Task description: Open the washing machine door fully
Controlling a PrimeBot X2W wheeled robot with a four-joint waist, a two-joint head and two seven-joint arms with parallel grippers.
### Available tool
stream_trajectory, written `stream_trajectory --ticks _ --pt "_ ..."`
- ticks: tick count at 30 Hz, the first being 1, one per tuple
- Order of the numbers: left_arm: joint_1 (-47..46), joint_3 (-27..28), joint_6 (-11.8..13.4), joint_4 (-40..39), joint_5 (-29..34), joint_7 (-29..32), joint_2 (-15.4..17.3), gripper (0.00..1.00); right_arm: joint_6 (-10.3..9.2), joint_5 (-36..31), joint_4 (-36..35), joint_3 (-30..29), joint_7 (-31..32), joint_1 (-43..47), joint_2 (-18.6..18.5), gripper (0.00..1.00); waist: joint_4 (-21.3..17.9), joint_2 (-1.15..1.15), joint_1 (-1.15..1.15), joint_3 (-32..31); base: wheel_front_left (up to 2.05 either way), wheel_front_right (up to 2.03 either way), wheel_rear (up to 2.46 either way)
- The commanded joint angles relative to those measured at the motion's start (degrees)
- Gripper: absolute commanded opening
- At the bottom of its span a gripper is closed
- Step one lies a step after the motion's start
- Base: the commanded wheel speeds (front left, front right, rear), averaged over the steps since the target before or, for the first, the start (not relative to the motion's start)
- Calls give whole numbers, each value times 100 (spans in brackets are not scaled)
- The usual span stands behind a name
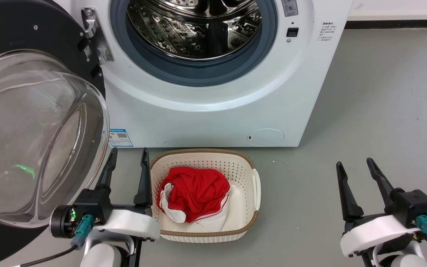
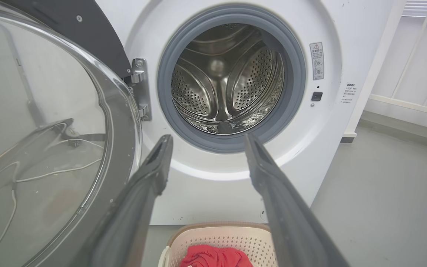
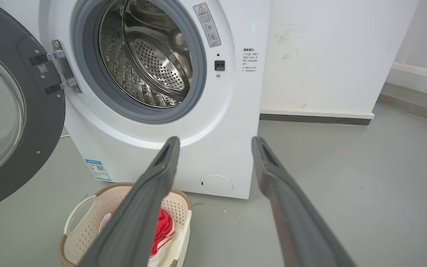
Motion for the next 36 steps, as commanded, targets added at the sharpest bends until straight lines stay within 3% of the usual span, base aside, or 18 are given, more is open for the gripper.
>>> stream_trajectory --ticks 1,12,13,16,36 --pt "4 19 -40 -20 36 -13 -8 100 -4 -29 7 1 -17 -48 13 100 0 0 0 6 0 0 0" --pt "102 129 -91 -70 106 -13 -68 100 -4 -1 -6 54 -44 -51 13 100 0 0 0 13 0 0 0" --pt "44 128 -87 -52 93 0 -51 0 0 1 21 48 -20 -8 0 0 0 0 0 13 0 0 0" --pt "144 122 -99 100 78 7 -51 0 1 15 164 53 -11 80 0 0 0 0 0 13 0 0 0" --pt "127 451 -332 241 -2050 565 -98 0 0 2439 419 39 183 -73 -135 0 12 0 0 -66 0 0 0"
